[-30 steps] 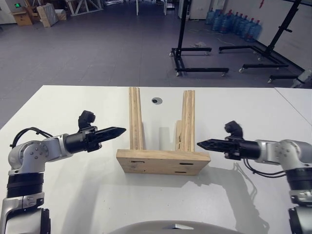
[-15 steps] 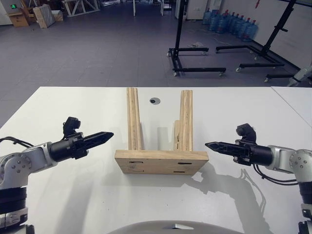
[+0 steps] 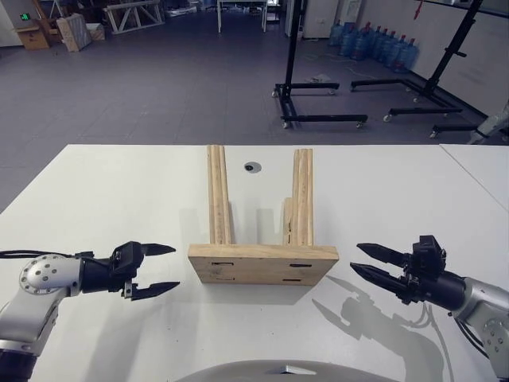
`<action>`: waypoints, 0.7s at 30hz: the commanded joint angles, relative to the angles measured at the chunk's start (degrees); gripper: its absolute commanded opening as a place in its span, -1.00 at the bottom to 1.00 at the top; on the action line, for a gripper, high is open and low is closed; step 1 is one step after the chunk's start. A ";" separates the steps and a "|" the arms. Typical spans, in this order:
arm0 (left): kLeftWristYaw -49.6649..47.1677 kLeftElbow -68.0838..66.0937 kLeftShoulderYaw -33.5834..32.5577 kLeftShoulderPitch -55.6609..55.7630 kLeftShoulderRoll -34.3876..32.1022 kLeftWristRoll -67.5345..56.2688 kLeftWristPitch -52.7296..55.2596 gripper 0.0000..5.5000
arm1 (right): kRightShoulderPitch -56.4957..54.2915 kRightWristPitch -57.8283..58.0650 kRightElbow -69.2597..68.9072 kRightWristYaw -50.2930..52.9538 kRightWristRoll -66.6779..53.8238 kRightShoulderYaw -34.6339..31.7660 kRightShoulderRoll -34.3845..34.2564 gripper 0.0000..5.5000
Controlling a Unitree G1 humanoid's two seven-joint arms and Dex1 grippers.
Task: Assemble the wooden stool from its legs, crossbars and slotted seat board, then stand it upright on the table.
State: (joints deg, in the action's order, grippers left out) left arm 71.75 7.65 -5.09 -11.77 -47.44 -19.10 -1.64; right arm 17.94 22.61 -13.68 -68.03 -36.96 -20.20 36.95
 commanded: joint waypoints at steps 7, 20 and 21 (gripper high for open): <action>-2.19 -2.70 3.58 2.42 2.32 3.25 -4.37 0.32 | -3.70 -18.70 9.14 -1.22 11.38 8.92 -2.18 0.21; -3.30 -8.10 11.02 7.27 7.03 6.44 -8.70 0.32 | -10.28 -23.38 15.96 -3.36 15.29 18.22 -2.11 0.21; -3.32 -8.54 11.36 7.69 7.36 6.64 -9.13 0.32 | -10.76 -23.56 16.37 -3.49 15.27 18.53 -2.18 0.21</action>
State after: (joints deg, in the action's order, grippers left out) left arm 68.55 -0.09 5.46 -5.40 -40.73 -13.17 -9.68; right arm 8.87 -0.28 1.95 -71.33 -22.23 -2.14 34.41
